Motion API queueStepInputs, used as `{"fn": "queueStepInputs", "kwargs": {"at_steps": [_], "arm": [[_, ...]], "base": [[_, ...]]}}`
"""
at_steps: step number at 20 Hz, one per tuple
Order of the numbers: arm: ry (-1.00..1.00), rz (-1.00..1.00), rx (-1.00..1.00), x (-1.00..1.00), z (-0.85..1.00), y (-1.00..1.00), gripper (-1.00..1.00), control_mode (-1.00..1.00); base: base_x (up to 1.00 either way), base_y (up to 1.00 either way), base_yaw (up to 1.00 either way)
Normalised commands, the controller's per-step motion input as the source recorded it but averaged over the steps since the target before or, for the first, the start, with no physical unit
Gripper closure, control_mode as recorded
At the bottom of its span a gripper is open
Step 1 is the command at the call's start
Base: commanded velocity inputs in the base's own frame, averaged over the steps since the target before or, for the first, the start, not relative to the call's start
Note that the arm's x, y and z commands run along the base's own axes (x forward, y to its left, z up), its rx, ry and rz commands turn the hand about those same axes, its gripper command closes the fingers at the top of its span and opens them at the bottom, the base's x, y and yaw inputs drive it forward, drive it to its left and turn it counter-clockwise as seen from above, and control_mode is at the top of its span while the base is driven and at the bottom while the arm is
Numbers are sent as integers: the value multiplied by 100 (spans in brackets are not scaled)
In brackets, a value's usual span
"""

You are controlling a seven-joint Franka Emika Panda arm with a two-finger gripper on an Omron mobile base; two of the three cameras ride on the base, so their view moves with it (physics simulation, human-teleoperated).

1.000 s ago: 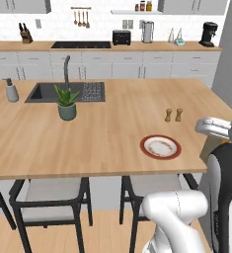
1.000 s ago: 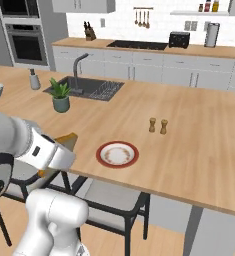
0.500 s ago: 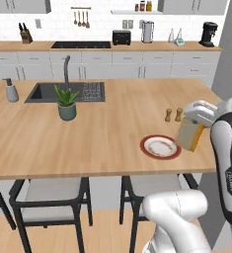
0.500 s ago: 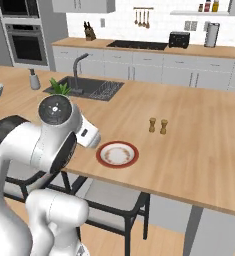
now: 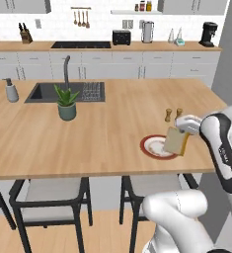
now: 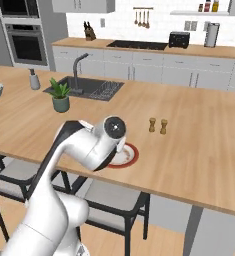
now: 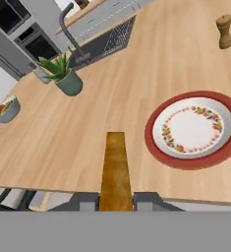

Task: Start the toaster. Once the lever pops up, take the bread to the plate on the dining counter.

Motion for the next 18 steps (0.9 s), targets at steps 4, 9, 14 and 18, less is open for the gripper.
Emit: {"fn": "queueStepInputs", "kwargs": {"at_steps": [4,9,14,18], "arm": [[34,22,0,100,-42,-18,100,-100],[16,20,19,99,-12,-37,100,-100],[6,2,10,85,-26,-23,100,-100],[5,0,0,64,-32,-4,100,-100]], "base": [[0,0,0],[0,0,0],[0,0,0],[0,0,0]]}}
